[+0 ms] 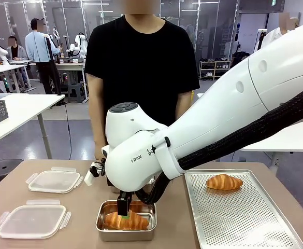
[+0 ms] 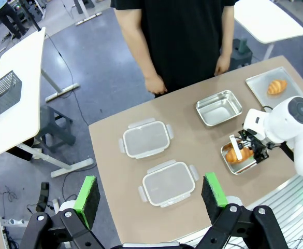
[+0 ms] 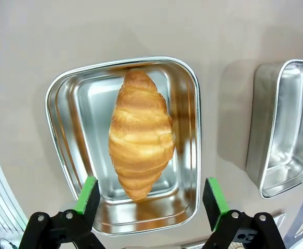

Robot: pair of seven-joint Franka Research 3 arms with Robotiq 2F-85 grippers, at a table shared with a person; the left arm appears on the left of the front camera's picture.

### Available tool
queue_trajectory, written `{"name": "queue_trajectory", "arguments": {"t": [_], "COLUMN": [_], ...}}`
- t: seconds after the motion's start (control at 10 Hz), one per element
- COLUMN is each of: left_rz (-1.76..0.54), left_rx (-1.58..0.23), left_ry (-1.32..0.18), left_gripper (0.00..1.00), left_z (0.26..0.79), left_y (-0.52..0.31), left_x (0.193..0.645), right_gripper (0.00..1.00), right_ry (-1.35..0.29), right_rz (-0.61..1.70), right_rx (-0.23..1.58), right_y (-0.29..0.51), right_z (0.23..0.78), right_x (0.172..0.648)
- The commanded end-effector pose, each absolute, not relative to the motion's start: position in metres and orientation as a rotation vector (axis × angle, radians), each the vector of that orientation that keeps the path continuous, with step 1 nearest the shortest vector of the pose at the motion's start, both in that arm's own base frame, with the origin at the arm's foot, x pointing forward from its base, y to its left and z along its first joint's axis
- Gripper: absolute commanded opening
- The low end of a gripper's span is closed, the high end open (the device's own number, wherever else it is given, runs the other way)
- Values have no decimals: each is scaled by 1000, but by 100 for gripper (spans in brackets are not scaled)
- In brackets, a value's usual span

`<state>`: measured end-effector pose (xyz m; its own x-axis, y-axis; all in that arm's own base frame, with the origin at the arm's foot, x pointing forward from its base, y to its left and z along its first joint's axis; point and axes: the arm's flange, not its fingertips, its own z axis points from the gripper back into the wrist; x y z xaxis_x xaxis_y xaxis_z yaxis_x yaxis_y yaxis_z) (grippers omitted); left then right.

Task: Place the bread into the airtight container.
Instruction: Pick up a Butter Roll and place it into an empty Airtight Container.

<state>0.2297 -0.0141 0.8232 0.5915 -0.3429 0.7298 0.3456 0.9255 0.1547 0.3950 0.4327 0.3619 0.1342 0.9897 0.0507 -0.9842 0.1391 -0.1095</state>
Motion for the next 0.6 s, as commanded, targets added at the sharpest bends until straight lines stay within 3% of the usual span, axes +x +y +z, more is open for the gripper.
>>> {"name": "queue_trajectory", "arguments": {"t": [0.0,0.5], "left_rz": [-403,-403], "left_rx": [-2,-2], "left_ry": [-849,-849], "left_gripper": [100,100], "left_z": [825,825], "left_y": [-14,-14], "left_x": [230,230], "right_gripper": [100,100], "right_ry": [-117,-117], "right_rz": [1434,1434], "right_rx": [-56,-56], "right_y": [433,433], "right_z": [359,359], "right_x": [396,396]}}
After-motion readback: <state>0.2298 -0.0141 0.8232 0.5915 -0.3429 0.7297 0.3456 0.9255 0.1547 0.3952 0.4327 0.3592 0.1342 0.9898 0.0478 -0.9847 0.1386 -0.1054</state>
